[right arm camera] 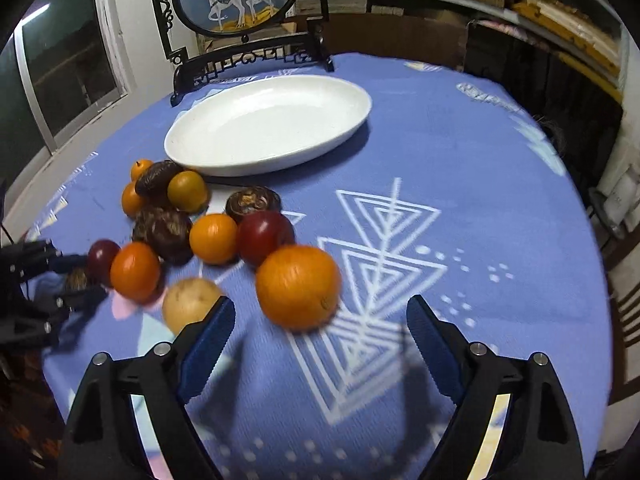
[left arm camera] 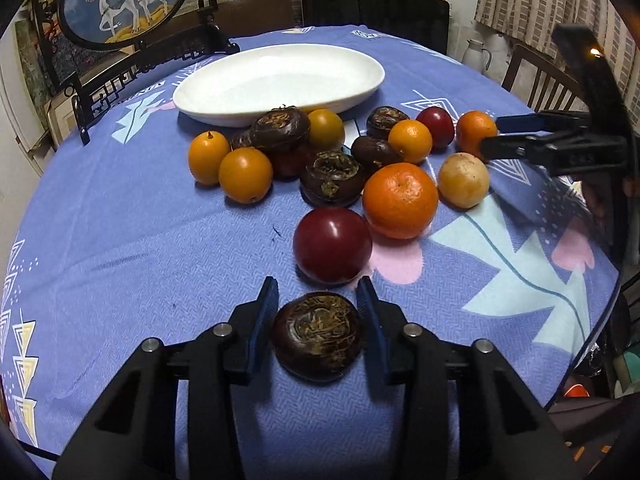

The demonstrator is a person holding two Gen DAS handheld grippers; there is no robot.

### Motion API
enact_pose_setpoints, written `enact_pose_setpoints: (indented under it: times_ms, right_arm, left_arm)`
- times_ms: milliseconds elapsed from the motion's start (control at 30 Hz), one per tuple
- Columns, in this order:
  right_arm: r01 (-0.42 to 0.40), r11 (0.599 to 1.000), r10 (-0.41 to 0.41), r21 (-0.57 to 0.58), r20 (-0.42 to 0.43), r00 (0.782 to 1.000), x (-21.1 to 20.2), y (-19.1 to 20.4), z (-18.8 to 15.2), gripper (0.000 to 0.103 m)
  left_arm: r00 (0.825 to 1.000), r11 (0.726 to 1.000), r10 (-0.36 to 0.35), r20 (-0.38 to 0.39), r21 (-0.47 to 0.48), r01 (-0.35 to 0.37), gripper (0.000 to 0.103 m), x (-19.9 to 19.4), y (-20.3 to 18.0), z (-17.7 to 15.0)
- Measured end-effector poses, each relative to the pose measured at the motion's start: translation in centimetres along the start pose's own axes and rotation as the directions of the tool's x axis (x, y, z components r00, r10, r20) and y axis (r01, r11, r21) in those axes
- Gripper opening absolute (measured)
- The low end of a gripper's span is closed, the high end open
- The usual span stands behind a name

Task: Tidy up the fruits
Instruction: 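Grasp a dark brown round fruit with left tool while right tool grasps an orange, then carry both fruits over the white plate and open both tools to release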

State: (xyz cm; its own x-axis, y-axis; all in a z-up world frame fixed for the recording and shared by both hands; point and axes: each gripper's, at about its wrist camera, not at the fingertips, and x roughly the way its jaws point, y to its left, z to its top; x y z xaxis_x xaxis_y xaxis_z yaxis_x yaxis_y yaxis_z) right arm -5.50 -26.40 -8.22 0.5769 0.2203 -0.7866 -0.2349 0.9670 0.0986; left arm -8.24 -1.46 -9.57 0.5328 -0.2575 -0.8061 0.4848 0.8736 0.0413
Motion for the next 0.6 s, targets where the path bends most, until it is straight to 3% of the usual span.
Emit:
enact_pose_setpoints:
  times_ms: [67, 100, 333, 467, 600]
  right_arm:
    - [-0.053, 0.998, 0.053, 0.024, -0.038, 0.998, 1.1, -0.3, 0.3, 0.051]
    - [-0.074, 0.997, 0.075, 0.022, -0.048, 0.996, 1.3, -0.3, 0.3, 0.045]
    - [-0.064, 0.998, 0.064, -0.007, -0.013, 0.998, -0.3, -0.2, 0.4, 0.044]
    - [-0.051, 0.998, 0.053, -0.048, 0.045, 0.998, -2.1, 0.4, 2.7, 0.044]
    - [-0.045, 0.995, 0.053, -0.085, 0.095, 0.994, -2.5, 1.3, 5.9, 0.044]
  left_arm:
    - [1.000, 1.000, 0.002, -0.001, -0.007, -0.002, 0.040, 0.0, 0.2, 0.0]
    - [1.000, 1.000, -0.001, -0.003, -0.013, 0.001, 0.040, 0.0, 0.3, 0.1]
    - [1.000, 0.999, -0.028, 0.012, -0.039, 0.028, 0.040, -0.6, 1.0, 0.9]
    - [0.997, 0.997, -0.046, 0.058, -0.066, 0.050, 0.040, -1.5, 2.0, 3.4]
    - [0.992, 0.997, 0.006, 0.123, -0.076, 0.004, 0.040, -1.8, 3.1, 7.7]
